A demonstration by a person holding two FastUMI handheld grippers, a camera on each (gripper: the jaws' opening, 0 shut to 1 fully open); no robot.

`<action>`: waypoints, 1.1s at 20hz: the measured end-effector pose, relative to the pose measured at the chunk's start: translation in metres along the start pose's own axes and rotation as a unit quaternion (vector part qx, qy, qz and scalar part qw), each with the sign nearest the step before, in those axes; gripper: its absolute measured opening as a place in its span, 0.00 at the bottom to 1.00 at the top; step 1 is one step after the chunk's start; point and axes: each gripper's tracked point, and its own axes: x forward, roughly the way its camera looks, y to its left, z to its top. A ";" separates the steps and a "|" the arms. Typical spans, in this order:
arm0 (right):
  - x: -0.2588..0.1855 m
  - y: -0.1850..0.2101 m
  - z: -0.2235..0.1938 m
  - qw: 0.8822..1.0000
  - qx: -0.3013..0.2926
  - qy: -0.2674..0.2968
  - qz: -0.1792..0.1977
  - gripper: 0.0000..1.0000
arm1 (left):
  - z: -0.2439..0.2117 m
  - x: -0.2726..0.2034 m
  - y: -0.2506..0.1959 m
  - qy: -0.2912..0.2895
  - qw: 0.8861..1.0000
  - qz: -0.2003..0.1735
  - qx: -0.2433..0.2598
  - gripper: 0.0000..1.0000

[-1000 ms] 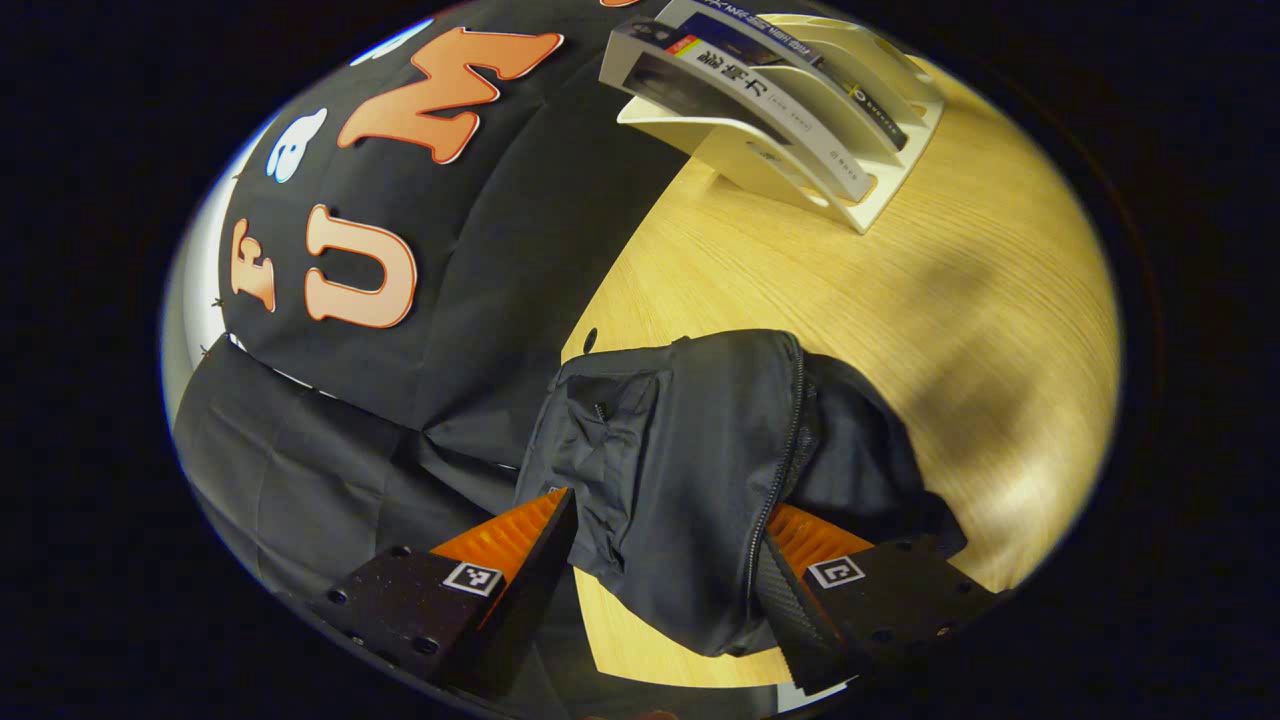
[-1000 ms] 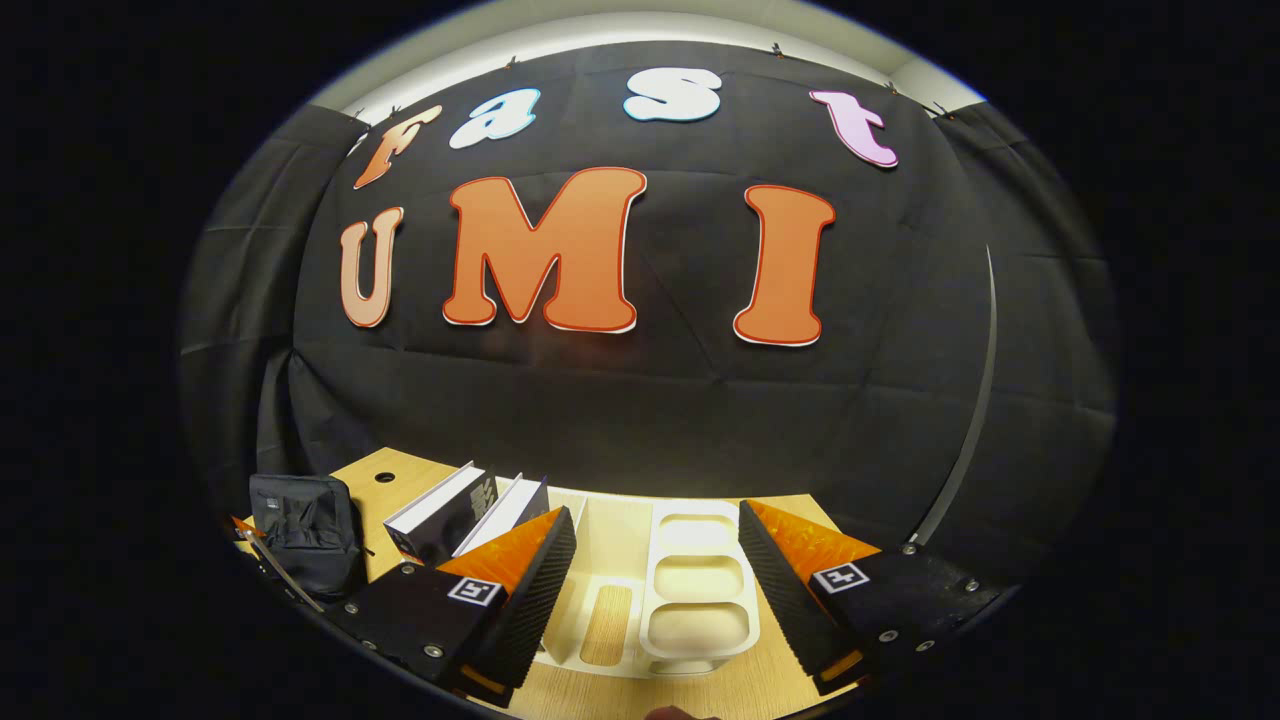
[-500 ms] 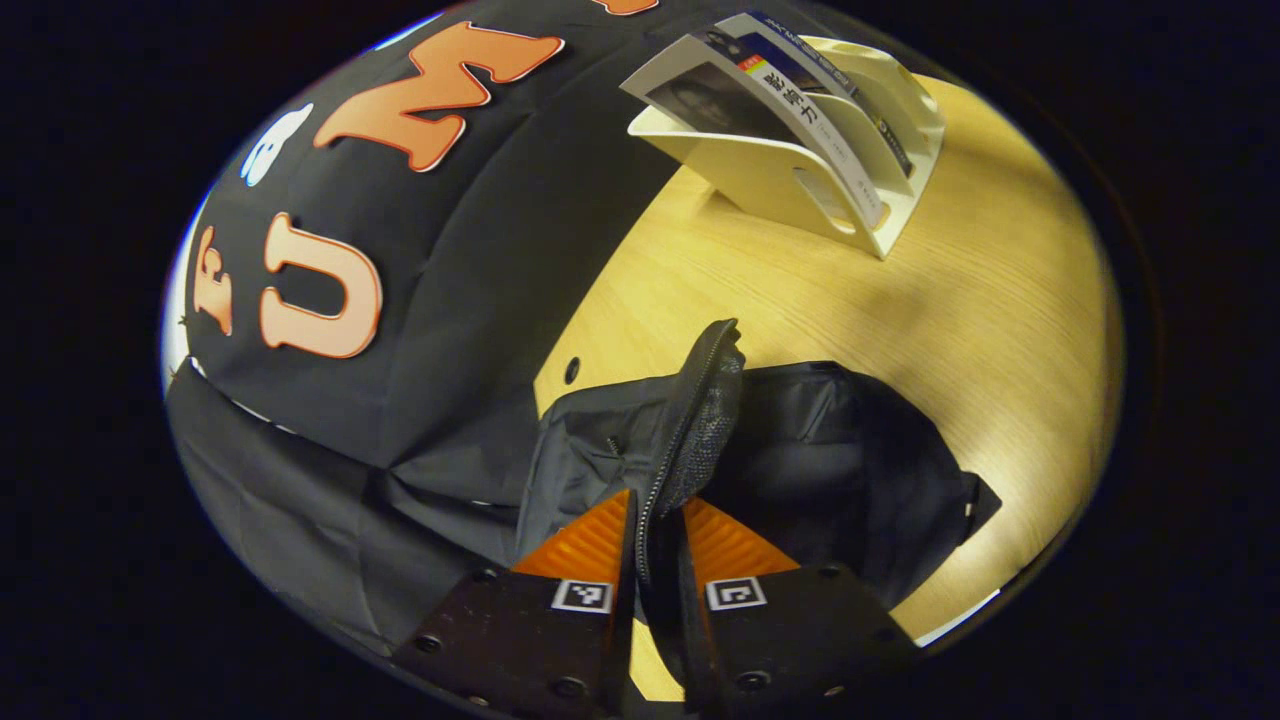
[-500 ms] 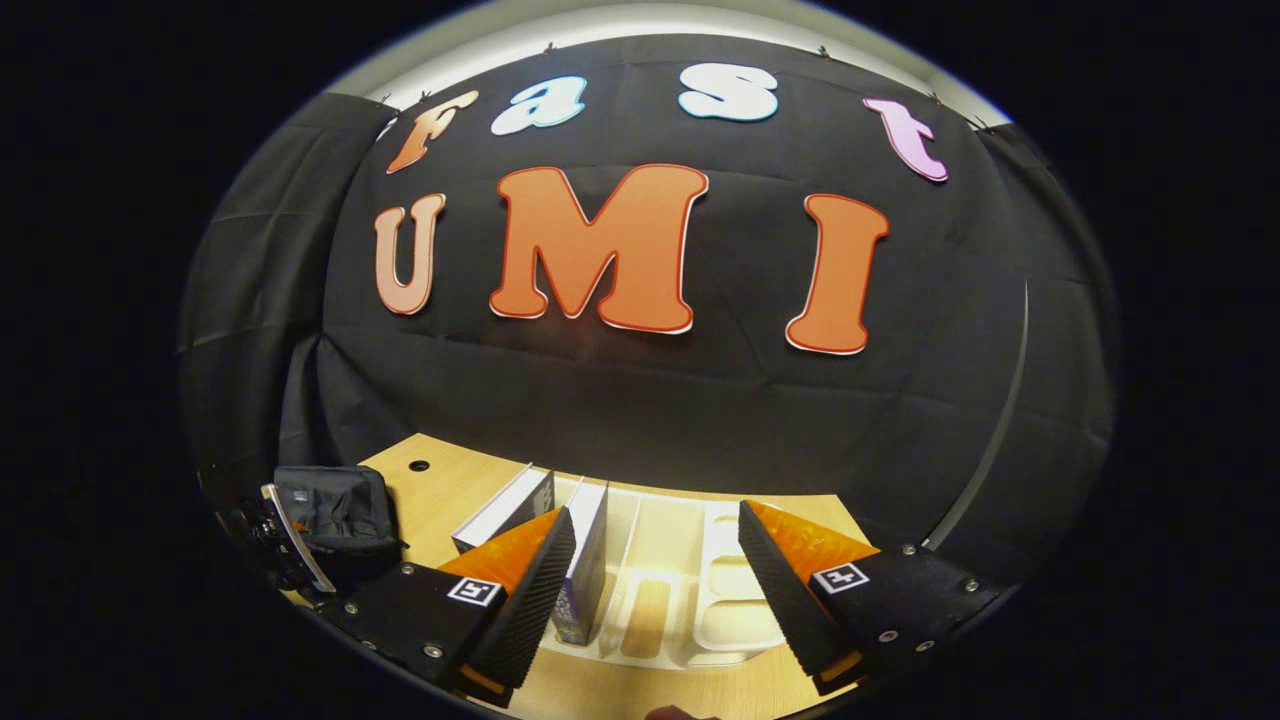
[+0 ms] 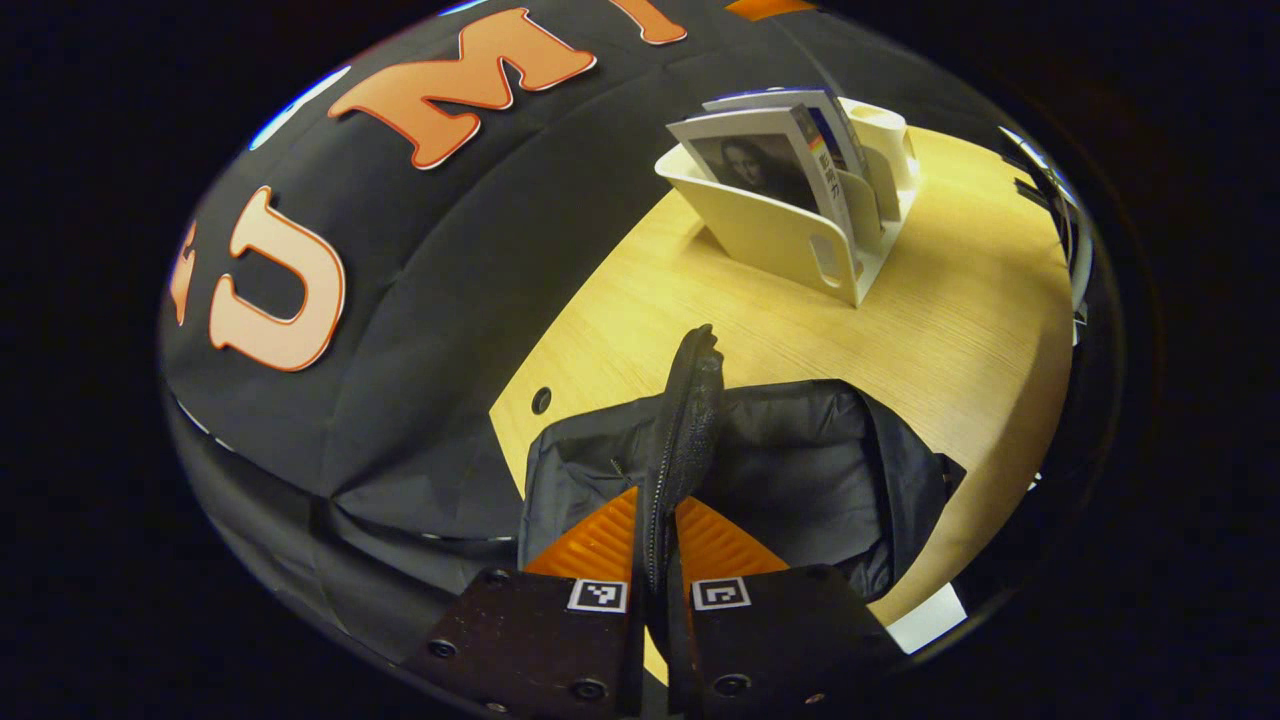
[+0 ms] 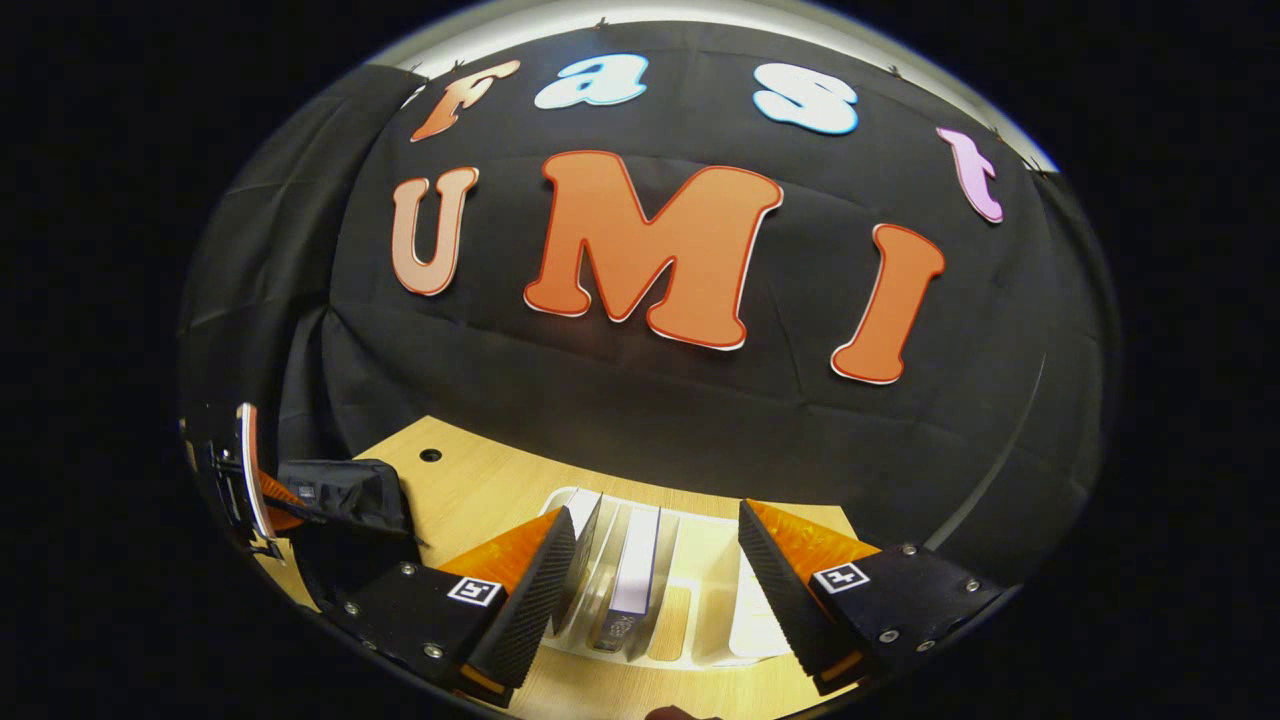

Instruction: Open the schoolbag, grab two books from the bookshelf and put them into the schoolbag.

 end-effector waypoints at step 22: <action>0.114 0.071 -0.083 0.913 0.031 0.390 0.112 0.96 | 0.023 -0.016 0.068 0.055 0.992 -0.095 -0.058 0.05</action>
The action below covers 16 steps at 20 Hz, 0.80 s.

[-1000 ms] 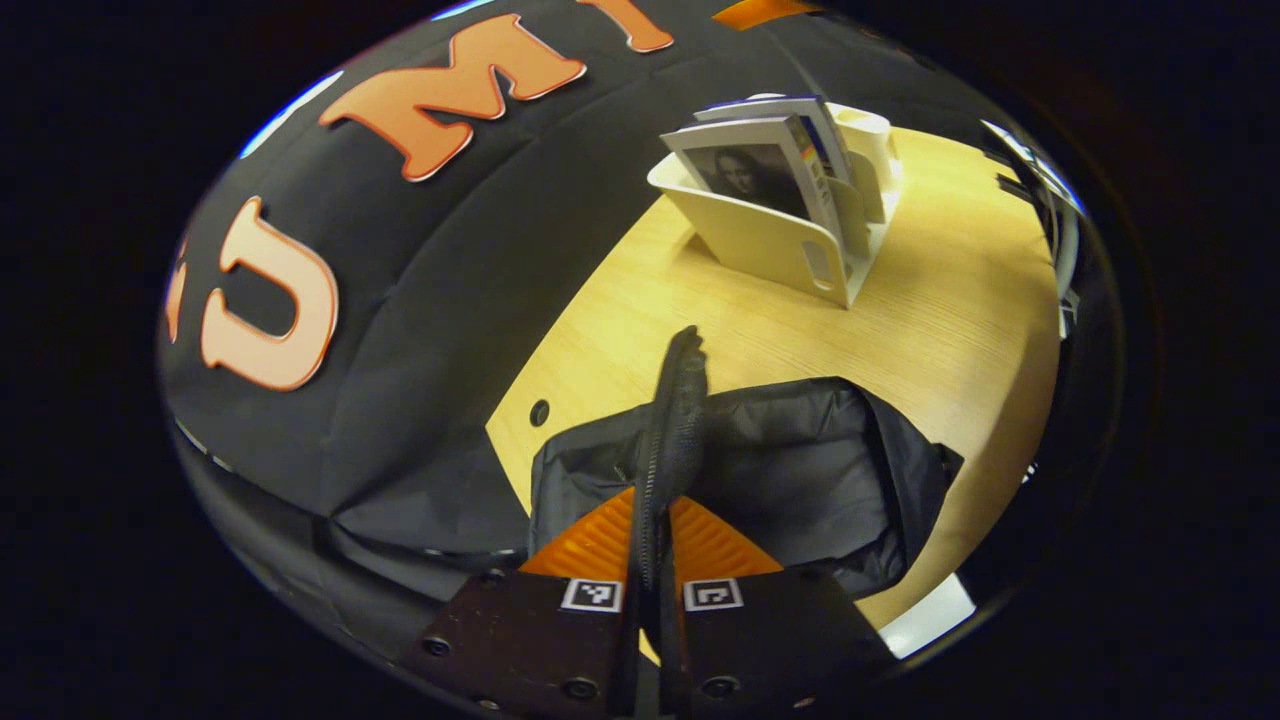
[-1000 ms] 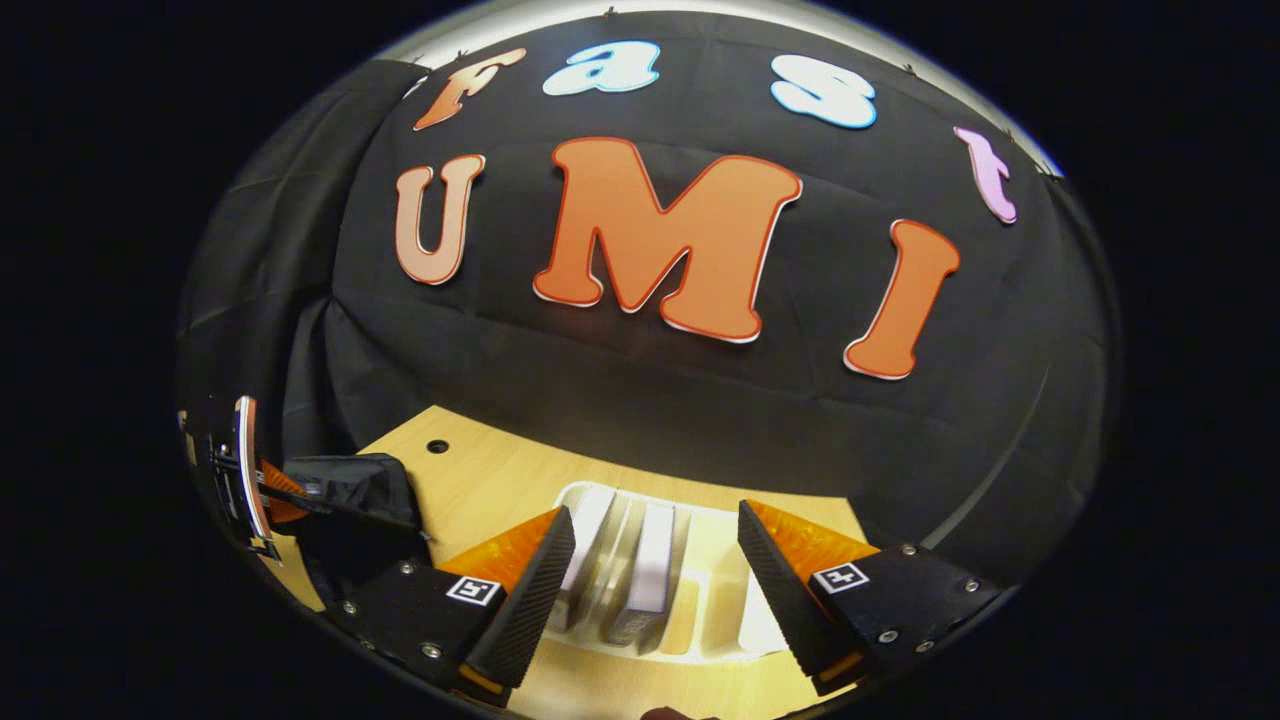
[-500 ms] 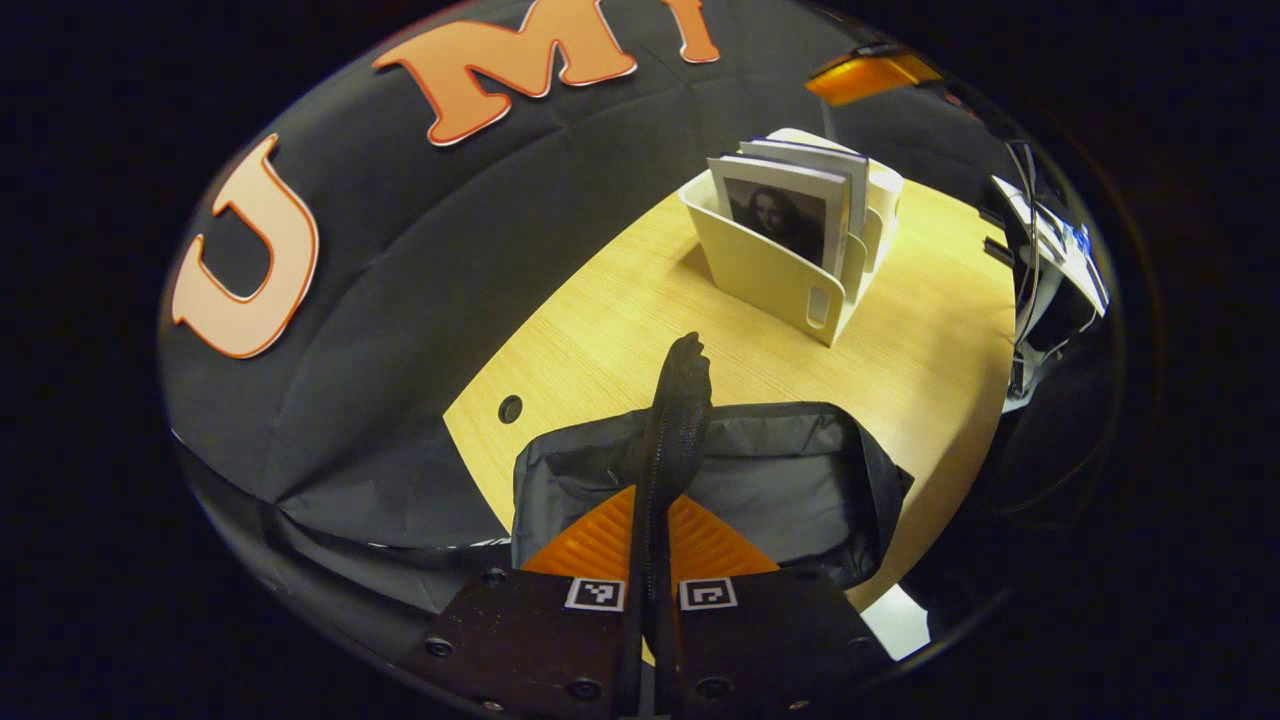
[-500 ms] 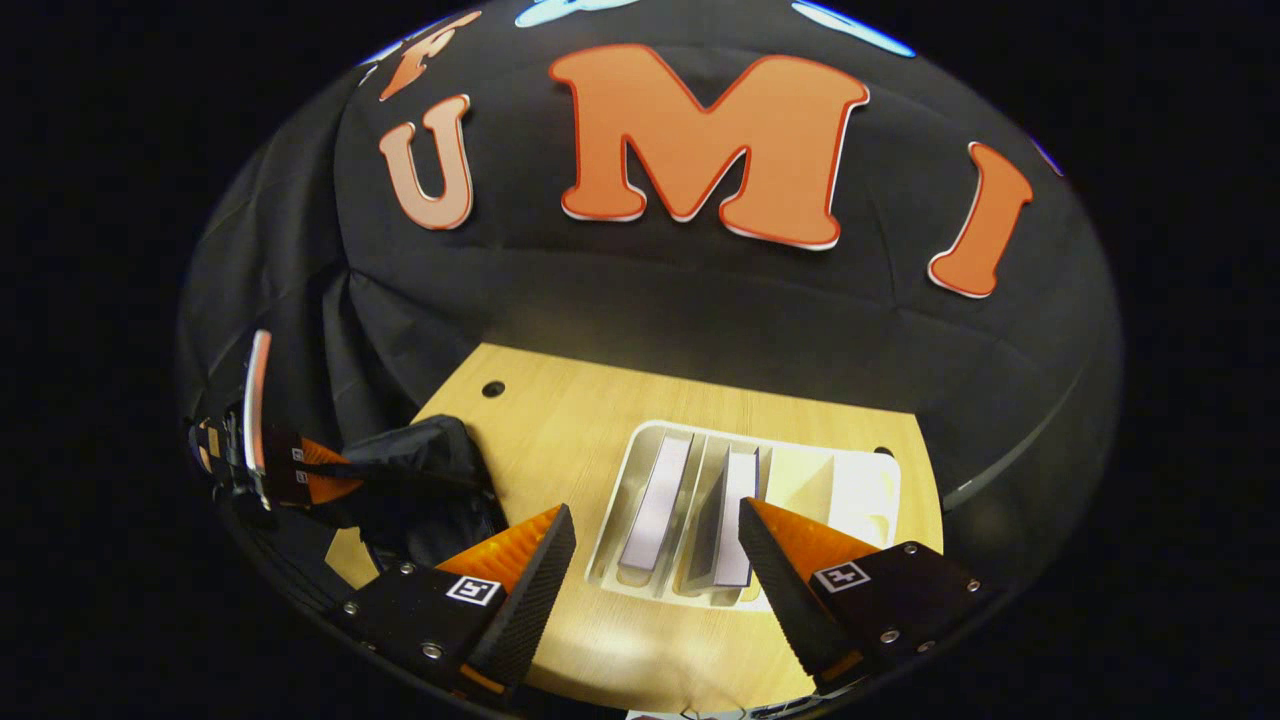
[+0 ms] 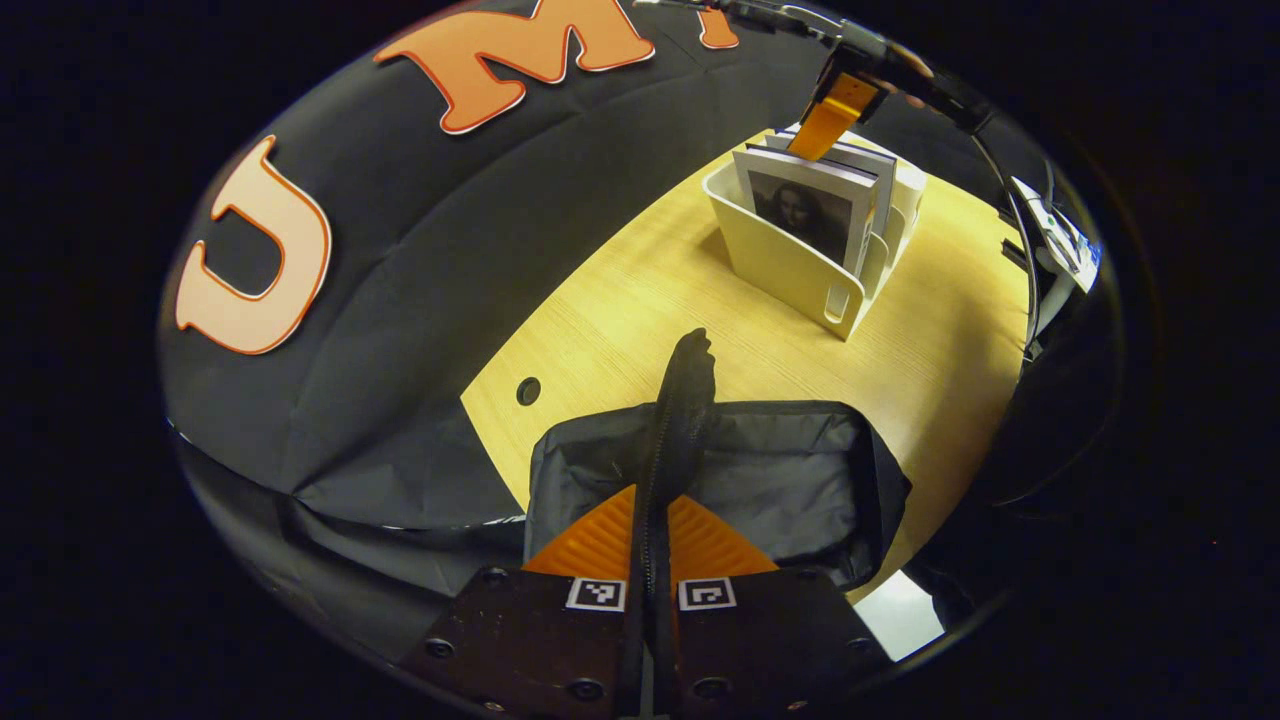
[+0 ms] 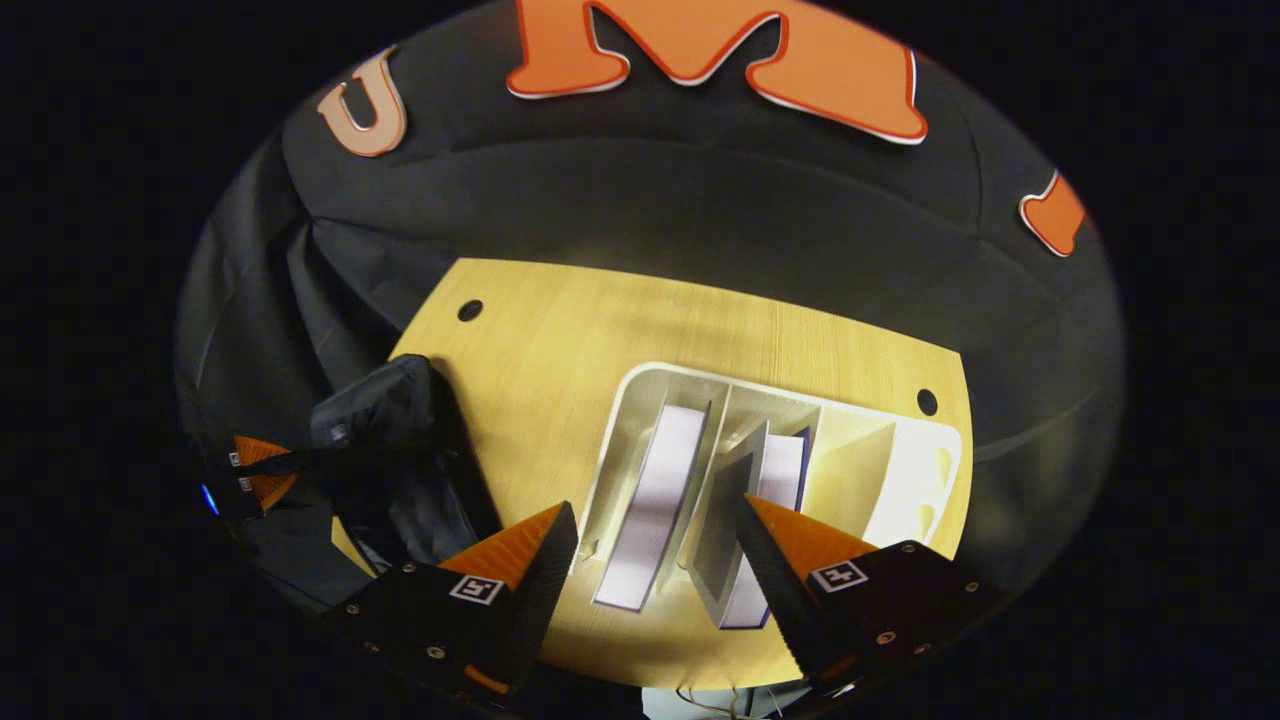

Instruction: Open the schoolbag, grab two books from the bookshelf and put them into the schoolbag.

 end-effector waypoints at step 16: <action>0.029 -0.006 -0.015 0.989 0.088 0.117 0.006 0.33 | 0.019 0.015 -0.020 0.035 0.999 -0.002 -0.040 0.05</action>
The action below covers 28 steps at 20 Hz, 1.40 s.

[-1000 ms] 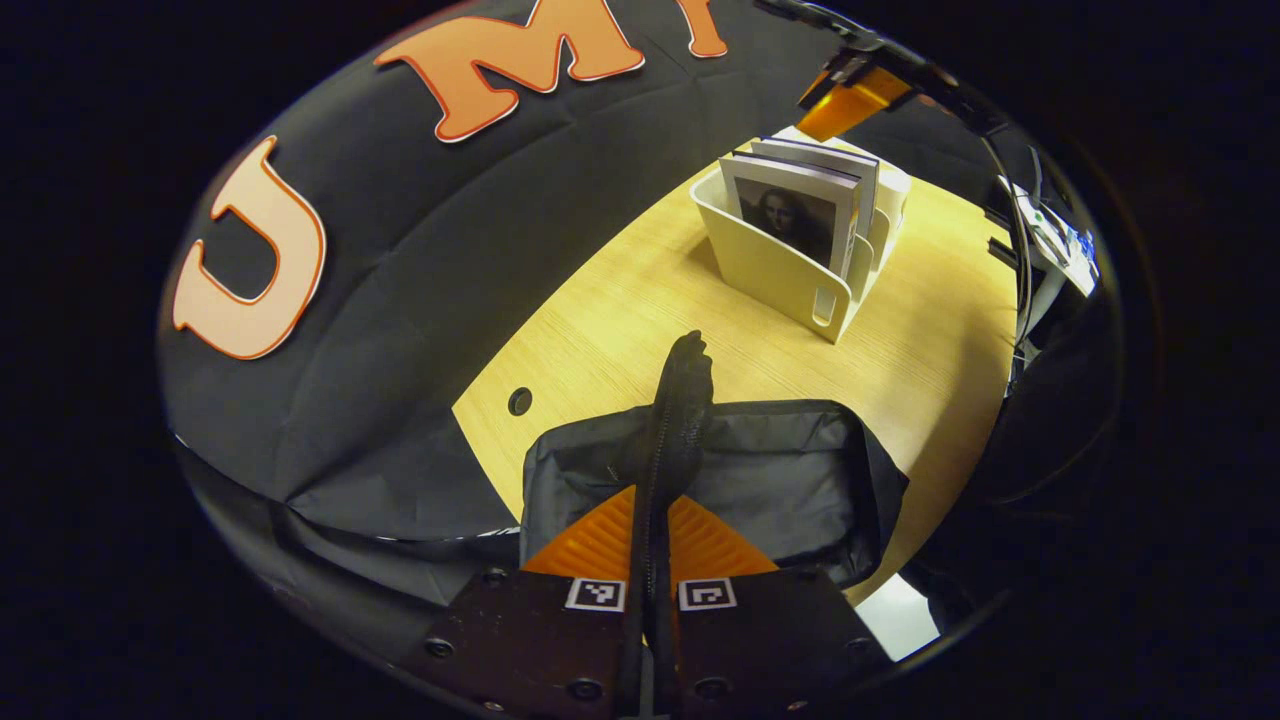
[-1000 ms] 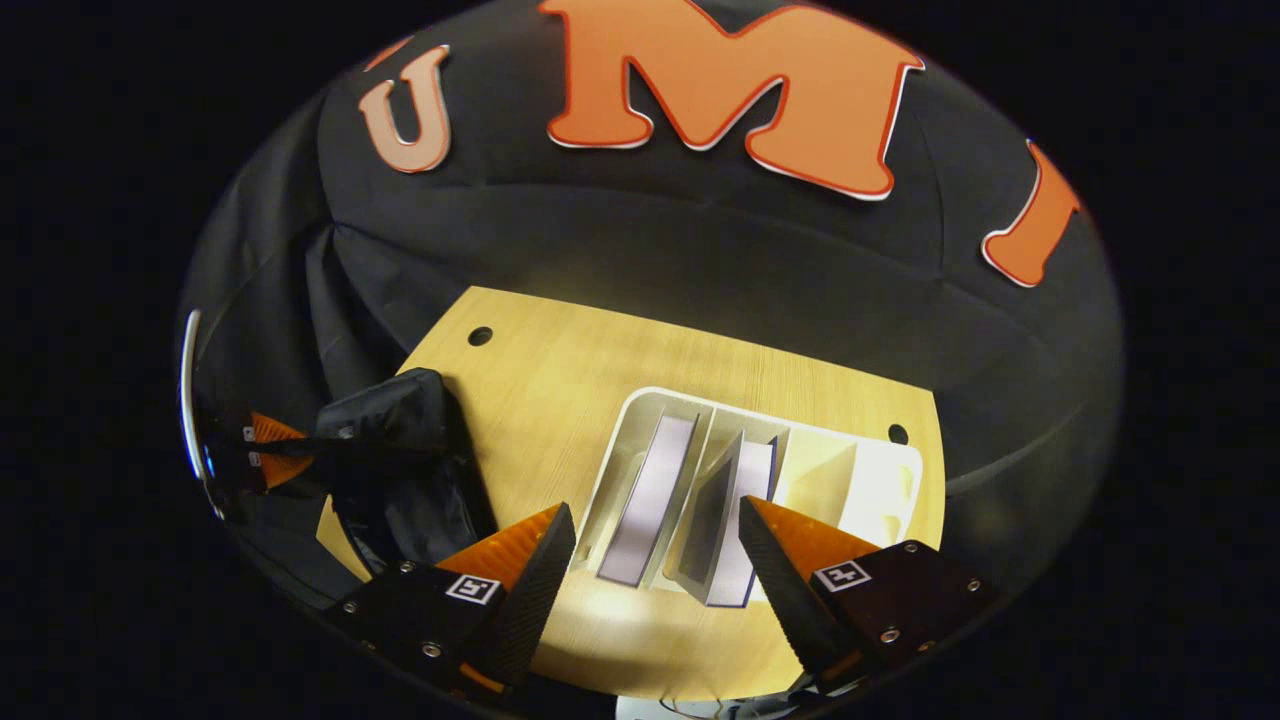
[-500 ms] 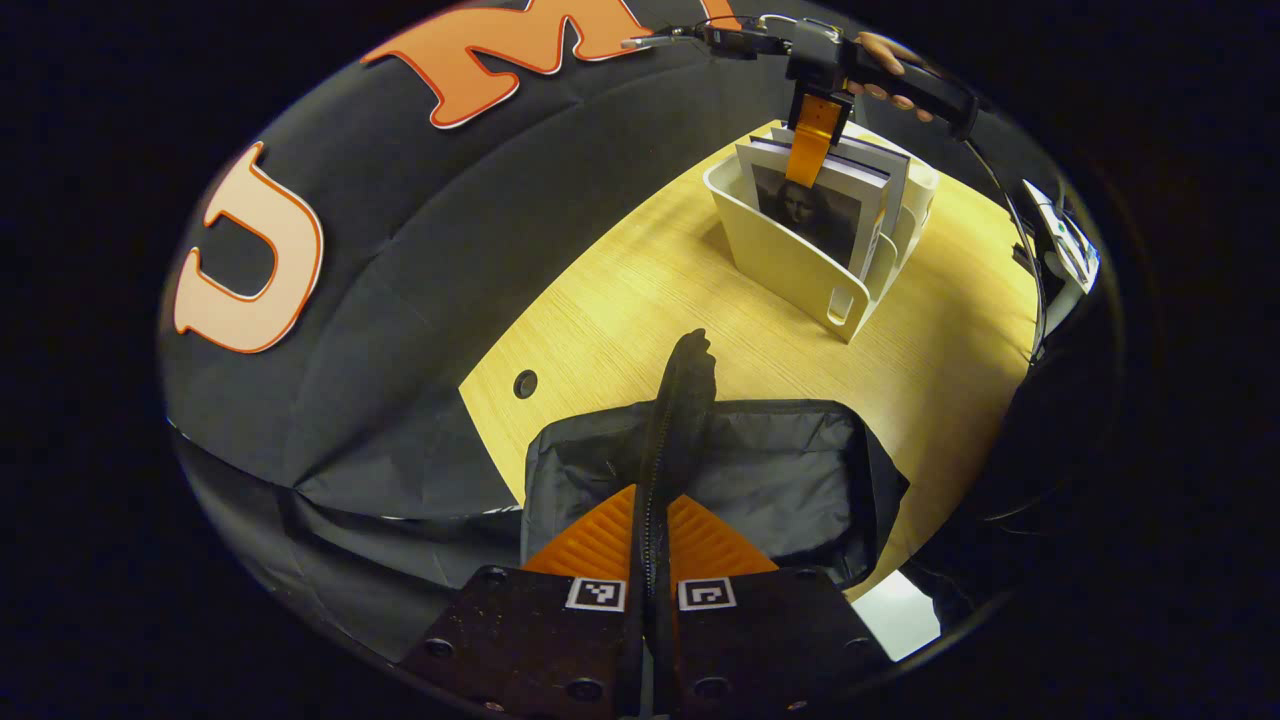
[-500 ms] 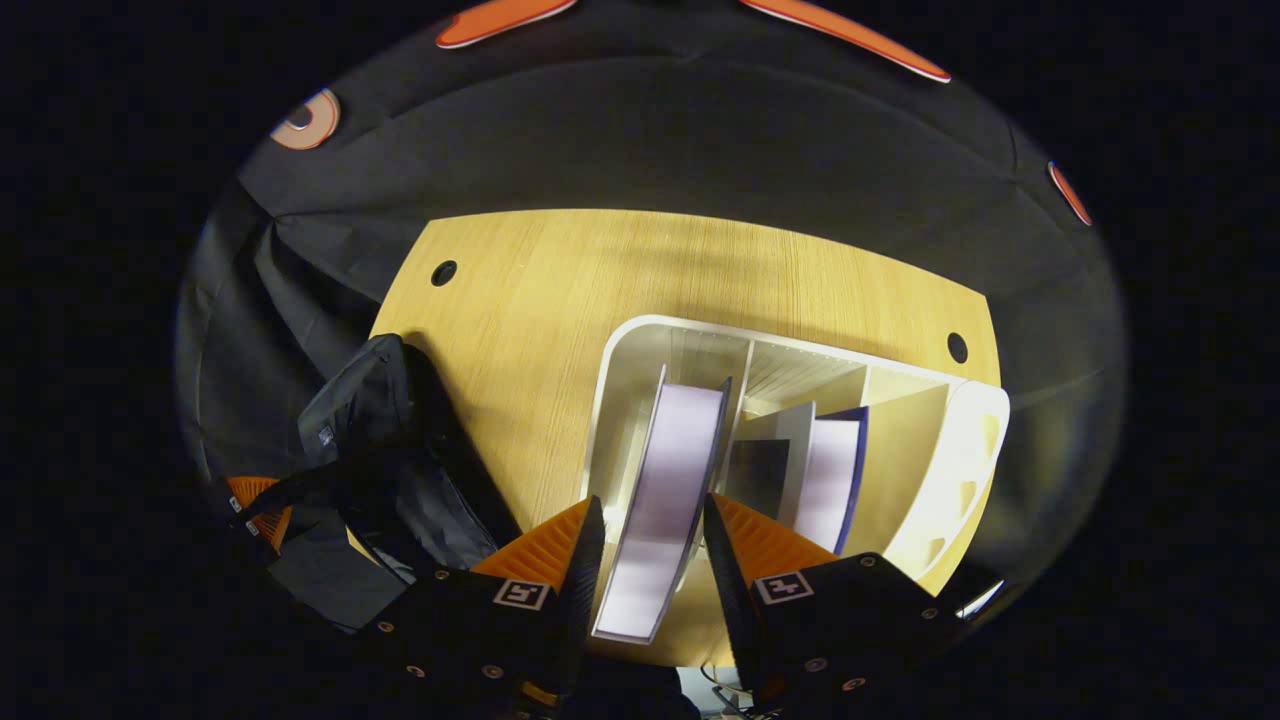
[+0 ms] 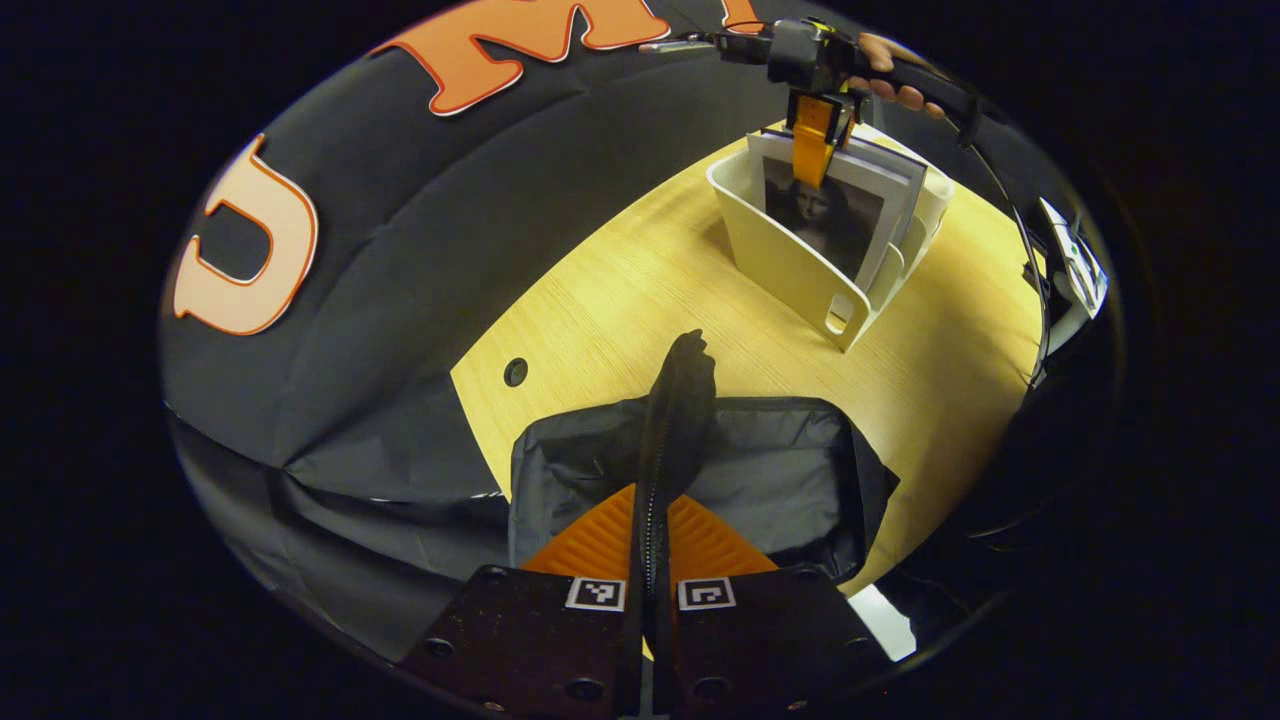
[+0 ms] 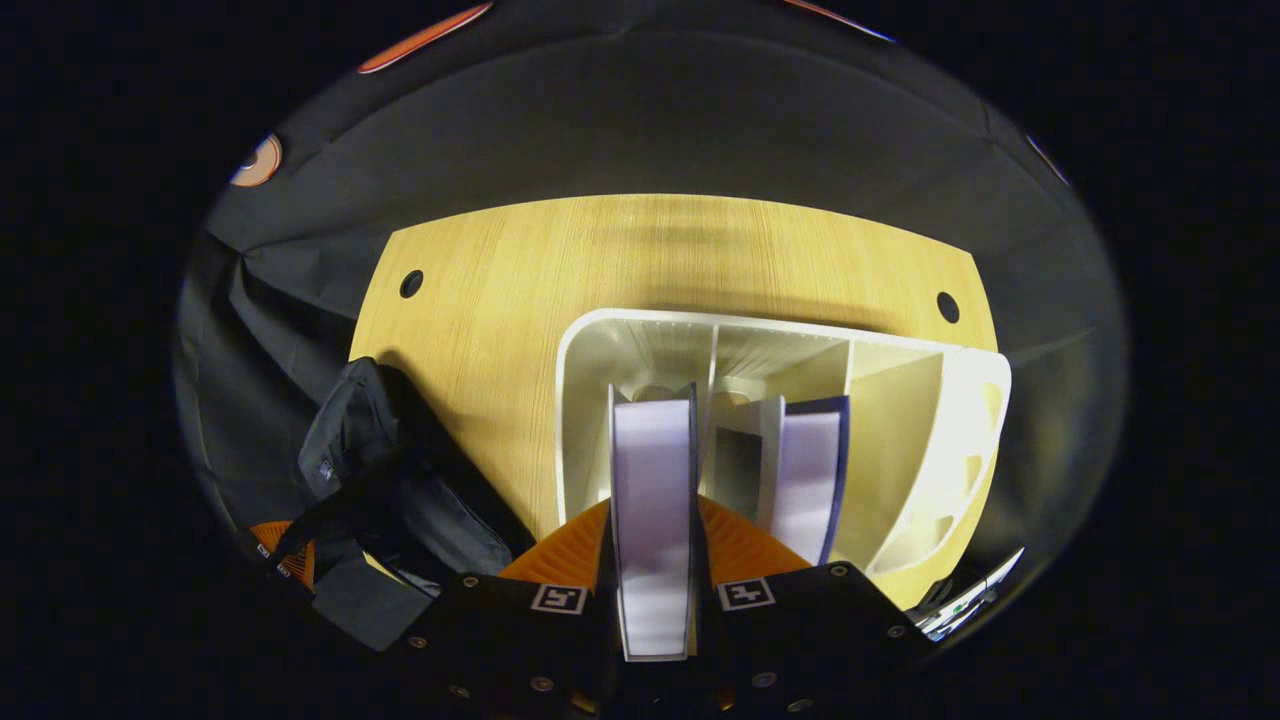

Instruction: Open the schoolbag, grab two books from the bookshelf and put them into the schoolbag.

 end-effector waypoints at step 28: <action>-0.138 0.091 -0.172 0.949 0.193 -0.159 0.192 0.29 | -0.014 0.003 0.001 -0.097 0.988 -0.111 0.035 0.05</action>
